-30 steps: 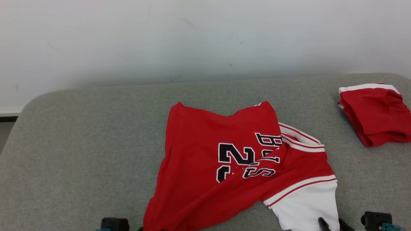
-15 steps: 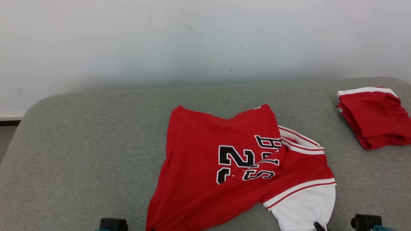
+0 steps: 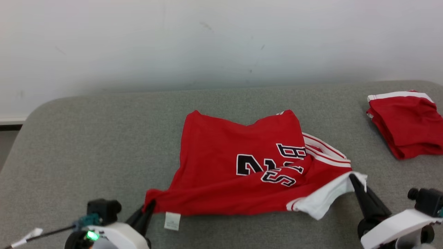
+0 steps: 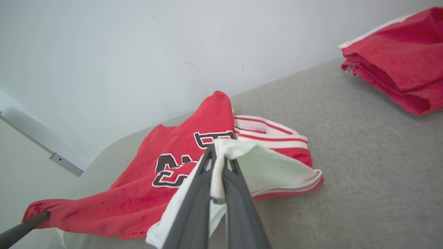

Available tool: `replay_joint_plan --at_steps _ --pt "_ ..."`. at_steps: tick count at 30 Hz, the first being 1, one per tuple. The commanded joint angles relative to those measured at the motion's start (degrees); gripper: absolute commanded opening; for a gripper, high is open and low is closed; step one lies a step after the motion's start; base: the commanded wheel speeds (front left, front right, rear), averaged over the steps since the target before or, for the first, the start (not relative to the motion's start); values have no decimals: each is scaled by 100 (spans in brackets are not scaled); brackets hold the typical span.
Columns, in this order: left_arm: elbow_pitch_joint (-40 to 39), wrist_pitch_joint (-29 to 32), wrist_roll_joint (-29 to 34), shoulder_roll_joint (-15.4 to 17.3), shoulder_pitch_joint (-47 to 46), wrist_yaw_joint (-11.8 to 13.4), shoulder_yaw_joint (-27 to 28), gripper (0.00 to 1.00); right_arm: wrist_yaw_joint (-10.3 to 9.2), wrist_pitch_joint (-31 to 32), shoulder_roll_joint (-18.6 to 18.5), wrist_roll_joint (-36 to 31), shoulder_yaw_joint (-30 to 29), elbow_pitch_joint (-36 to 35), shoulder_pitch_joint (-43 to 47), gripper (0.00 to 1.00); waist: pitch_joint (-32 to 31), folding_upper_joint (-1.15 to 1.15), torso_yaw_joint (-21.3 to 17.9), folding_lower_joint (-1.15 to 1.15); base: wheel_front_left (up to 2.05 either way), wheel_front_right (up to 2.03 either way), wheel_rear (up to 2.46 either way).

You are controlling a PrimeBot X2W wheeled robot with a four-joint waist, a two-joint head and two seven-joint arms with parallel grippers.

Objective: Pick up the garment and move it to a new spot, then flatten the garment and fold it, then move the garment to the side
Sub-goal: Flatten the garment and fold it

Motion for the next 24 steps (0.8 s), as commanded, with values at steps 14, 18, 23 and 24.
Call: replay_joint_plan --at_steps 14,18,23,24 --pt "1083 -51 -424 414 -3589 -39 -134 0 14 69 -549 403 342 271 -3183 0 1424 0 77 0 0 0 0" --pt "1842 -37 -712 532 -4776 -40 -375 0 14 -43 -560 493 366 734 -4348 0 1795 0 74 0 0 0 0" --pt "2647 -123 -817 688 -6087 -42 -675 0 14 -296 -473 458 489 1392 -5630 0 2151 0 42 0 0 0 0" --pt "2805 -168 -835 732 -6323 -41 -706 0 14 -333 -433 470 531 1513 -5869 0 2202 0 14 0 0 0 0"
